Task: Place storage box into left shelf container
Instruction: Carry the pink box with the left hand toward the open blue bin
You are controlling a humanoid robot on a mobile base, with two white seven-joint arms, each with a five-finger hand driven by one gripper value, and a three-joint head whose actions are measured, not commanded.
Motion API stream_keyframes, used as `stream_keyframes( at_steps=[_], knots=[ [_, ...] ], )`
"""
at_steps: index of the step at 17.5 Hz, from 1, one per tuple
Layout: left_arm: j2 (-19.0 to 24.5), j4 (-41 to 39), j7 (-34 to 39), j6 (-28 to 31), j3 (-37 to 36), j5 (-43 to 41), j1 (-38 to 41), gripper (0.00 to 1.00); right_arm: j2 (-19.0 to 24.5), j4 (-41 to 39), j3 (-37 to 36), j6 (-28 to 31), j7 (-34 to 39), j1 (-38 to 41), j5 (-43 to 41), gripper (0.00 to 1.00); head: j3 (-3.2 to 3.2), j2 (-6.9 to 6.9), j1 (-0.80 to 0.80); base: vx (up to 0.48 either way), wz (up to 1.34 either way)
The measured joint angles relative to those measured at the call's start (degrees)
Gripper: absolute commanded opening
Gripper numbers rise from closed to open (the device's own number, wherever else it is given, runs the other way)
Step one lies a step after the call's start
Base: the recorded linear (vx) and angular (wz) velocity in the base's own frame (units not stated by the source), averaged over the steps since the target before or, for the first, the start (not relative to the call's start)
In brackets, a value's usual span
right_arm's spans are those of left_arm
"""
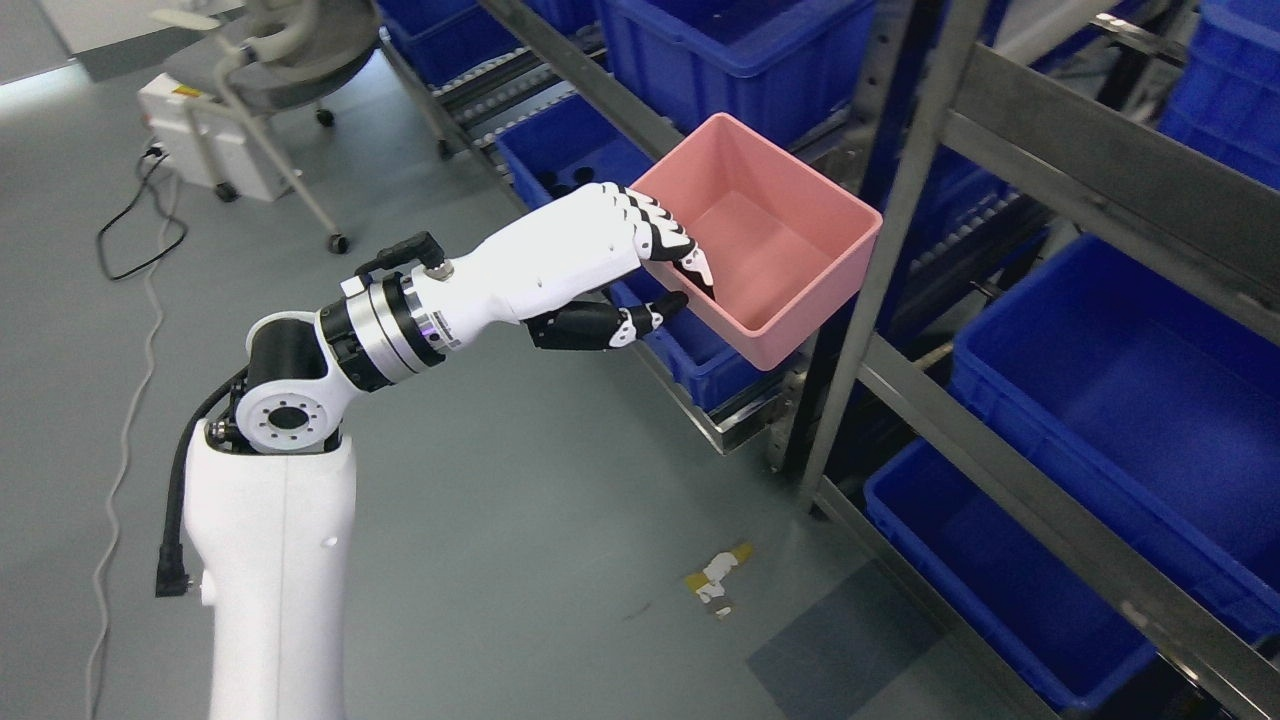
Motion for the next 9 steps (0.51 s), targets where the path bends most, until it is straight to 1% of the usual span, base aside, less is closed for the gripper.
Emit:
stream_keyframes(
  at_steps=[9],
  knots=[
    [0.0,0.0,0.0,-0.1,-2.4,1.0,0.0,0.03,0.0,0.0,0.0,0.0,0.0,0.0,0.0,1.00,0.00,0.00,0.00,0.117,-0.67]
  ],
)
